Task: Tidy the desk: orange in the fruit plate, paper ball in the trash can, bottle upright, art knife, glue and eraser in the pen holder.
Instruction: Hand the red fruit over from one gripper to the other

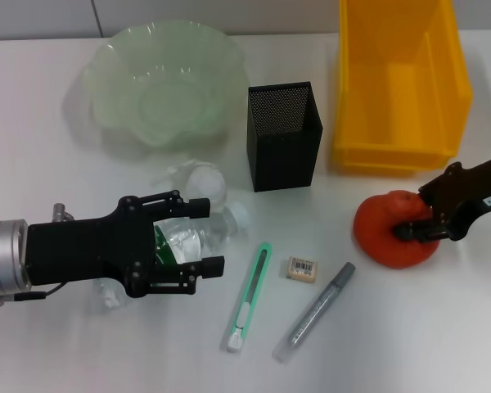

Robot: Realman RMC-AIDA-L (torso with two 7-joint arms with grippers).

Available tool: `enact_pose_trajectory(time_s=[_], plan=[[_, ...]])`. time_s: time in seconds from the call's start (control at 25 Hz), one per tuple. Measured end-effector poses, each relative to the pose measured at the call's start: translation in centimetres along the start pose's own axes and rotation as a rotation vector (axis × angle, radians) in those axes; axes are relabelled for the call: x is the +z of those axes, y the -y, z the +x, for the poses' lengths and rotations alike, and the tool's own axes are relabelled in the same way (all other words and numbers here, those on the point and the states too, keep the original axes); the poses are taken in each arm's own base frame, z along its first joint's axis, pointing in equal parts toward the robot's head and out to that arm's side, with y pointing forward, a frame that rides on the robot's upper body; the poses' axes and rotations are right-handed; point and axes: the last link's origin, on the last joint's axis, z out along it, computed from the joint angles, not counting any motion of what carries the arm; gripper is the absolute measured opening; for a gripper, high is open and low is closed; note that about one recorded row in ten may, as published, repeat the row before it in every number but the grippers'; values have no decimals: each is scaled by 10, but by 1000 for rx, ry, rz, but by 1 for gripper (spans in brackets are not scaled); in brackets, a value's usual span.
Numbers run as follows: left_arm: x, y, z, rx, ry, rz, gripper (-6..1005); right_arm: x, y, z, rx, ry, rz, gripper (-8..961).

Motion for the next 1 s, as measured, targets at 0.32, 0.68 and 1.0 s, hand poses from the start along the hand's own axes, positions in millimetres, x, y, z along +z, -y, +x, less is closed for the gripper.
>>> enact_pose_trajectory(time_s=[0.32,0.68,1.0], plan=[[0,1,-1,-1,2,7,795,-22,-8,2,-46,191,-27,275],[2,2,0,0,-15,24,792,-22,-24,14,-86,516,-64,202],[8,4,4,11,-40,31,790,3,-37,12,-89,717,-95,156]])
